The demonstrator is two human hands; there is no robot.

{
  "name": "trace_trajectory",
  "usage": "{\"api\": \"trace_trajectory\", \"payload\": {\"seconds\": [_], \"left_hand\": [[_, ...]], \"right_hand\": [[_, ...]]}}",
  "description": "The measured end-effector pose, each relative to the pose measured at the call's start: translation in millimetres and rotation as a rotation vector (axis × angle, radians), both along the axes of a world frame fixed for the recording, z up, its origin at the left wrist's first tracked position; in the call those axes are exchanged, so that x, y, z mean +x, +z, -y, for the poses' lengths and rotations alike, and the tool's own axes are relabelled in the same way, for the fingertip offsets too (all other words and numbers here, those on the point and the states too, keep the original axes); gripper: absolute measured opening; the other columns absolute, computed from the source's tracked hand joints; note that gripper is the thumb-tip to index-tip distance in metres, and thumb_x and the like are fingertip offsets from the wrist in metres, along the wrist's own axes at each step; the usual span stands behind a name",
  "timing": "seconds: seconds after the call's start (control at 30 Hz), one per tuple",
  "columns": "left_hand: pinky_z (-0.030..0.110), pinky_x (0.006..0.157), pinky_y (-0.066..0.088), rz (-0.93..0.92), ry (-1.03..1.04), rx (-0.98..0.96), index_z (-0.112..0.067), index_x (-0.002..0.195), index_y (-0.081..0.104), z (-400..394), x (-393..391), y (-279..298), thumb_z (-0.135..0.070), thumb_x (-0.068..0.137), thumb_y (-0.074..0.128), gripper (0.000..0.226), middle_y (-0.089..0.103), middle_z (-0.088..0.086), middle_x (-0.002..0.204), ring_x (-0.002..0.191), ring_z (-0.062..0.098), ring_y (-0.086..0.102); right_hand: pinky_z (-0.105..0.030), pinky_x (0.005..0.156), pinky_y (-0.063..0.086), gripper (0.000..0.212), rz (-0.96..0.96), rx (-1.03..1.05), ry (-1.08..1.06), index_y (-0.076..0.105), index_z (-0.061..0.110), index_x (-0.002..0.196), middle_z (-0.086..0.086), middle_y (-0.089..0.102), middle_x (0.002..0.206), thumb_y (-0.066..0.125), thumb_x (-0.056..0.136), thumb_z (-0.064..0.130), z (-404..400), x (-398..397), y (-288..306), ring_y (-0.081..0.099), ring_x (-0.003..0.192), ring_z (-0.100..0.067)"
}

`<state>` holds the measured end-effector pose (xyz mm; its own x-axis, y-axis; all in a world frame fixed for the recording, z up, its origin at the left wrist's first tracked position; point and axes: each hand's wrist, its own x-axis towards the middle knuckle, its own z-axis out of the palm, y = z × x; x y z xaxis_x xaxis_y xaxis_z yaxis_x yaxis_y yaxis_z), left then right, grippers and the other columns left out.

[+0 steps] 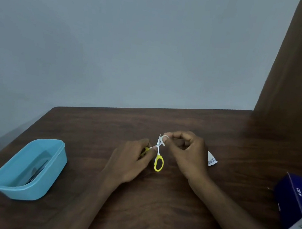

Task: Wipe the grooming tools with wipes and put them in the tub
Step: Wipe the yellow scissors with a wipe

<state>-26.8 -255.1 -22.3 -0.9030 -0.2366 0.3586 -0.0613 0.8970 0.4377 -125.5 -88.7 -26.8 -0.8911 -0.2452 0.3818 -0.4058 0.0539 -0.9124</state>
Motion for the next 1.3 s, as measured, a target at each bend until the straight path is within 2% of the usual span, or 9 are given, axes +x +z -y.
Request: {"api": "trace_trajectory", "payload": {"seconds": [0.23, 0.33, 0.47, 0.6, 0.73, 0.83, 0.93, 1.1, 1.3], "left_hand": [[0.033, 0.056, 0.039, -0.008, 0.006, -0.024, -0.03, 0.077, 0.055, -4, 1, 1, -0.057, 0.102, 0.055, 0.037, 0.059, -0.009, 0.064, 0.064, 0.009, 0.058], [0.033, 0.056, 0.039, -0.018, 0.003, -0.024, -0.027, 0.077, 0.056, -4, 1, 1, -0.056, 0.101, 0.055, 0.038, 0.058, -0.007, 0.063, 0.063, 0.012, 0.058], [0.034, 0.057, 0.043, -0.017, -0.014, -0.025, -0.029, 0.08, 0.059, -3, 1, 2, -0.059, 0.096, 0.053, 0.034, 0.061, -0.009, 0.064, 0.062, 0.008, 0.059], [0.035, 0.062, 0.049, 0.0, 0.006, -0.066, -0.027, 0.084, 0.062, -3, 0, 1, -0.062, 0.096, 0.051, 0.038, 0.064, -0.007, 0.067, 0.066, 0.01, 0.061], [0.034, 0.061, 0.048, -0.003, 0.005, -0.075, -0.027, 0.087, 0.065, -3, 0, 2, -0.062, 0.097, 0.052, 0.038, 0.064, -0.007, 0.068, 0.067, 0.009, 0.061], [0.033, 0.06, 0.045, -0.002, -0.013, -0.085, -0.03, 0.093, 0.067, -2, 1, 2, -0.06, 0.099, 0.054, 0.034, 0.066, -0.009, 0.07, 0.068, 0.007, 0.062], [0.033, 0.06, 0.046, -0.003, -0.068, -0.083, -0.029, 0.086, 0.065, -2, 2, 3, -0.059, 0.098, 0.054, 0.034, 0.064, -0.01, 0.069, 0.067, 0.007, 0.061], [0.034, 0.06, 0.046, -0.012, -0.084, -0.08, -0.025, 0.079, 0.059, -1, 1, 2, -0.061, 0.095, 0.053, 0.04, 0.059, -0.009, 0.066, 0.065, 0.009, 0.058], [0.034, 0.059, 0.046, -0.017, -0.096, -0.056, -0.028, 0.086, 0.065, -2, 3, 3, -0.057, 0.096, 0.056, 0.033, 0.064, -0.01, 0.068, 0.065, 0.007, 0.061]], "right_hand": [[-0.02, 0.071, 0.046, 0.01, -0.071, 0.079, -0.172, 0.08, 0.039, 0.08, 0.014, 0.072, 0.097, 0.088, 0.081, 0.034, -2, -4, 0, 0.064, 0.079, -0.002], [-0.009, 0.07, 0.041, 0.011, -0.151, 0.033, -0.174, 0.08, 0.037, 0.081, 0.015, 0.069, 0.095, 0.089, 0.081, 0.03, -4, 0, 4, 0.062, 0.083, -0.002], [-0.008, 0.076, 0.043, 0.013, -0.15, 0.192, -0.048, 0.082, 0.037, 0.079, 0.018, 0.065, 0.098, 0.09, 0.078, 0.028, 1, 4, 0, 0.065, 0.089, 0.002], [-0.006, 0.07, 0.042, 0.011, -0.05, 0.142, -0.18, 0.08, 0.037, 0.078, 0.012, 0.071, 0.103, 0.089, 0.08, 0.031, -1, -7, 1, 0.065, 0.081, 0.002], [-0.011, 0.077, 0.044, 0.012, -0.103, 0.047, -0.089, 0.082, 0.036, 0.081, 0.013, 0.067, 0.102, 0.09, 0.079, 0.027, -3, 0, 5, 0.063, 0.089, 0.004], [-0.005, 0.08, 0.04, 0.013, -0.125, 0.145, 0.01, 0.084, 0.037, 0.082, 0.015, 0.064, 0.106, 0.091, 0.078, 0.028, 0, 6, 5, 0.064, 0.101, 0.005], [-0.014, 0.087, 0.047, 0.013, -0.08, 0.164, -0.016, 0.084, 0.039, 0.081, 0.018, 0.067, 0.102, 0.092, 0.077, 0.03, 1, 2, 3, 0.064, 0.102, 0.003], [-0.007, 0.073, 0.042, 0.009, -0.057, 0.014, -0.17, 0.082, 0.039, 0.081, 0.012, 0.071, 0.104, 0.09, 0.079, 0.036, -4, -4, 6, 0.061, 0.085, 0.003], [-0.026, 0.088, 0.049, 0.014, -0.176, 0.189, -0.015, 0.083, 0.038, 0.076, 0.015, 0.068, 0.102, 0.091, 0.074, 0.026, 2, 4, 3, 0.066, 0.102, -0.003]]}}
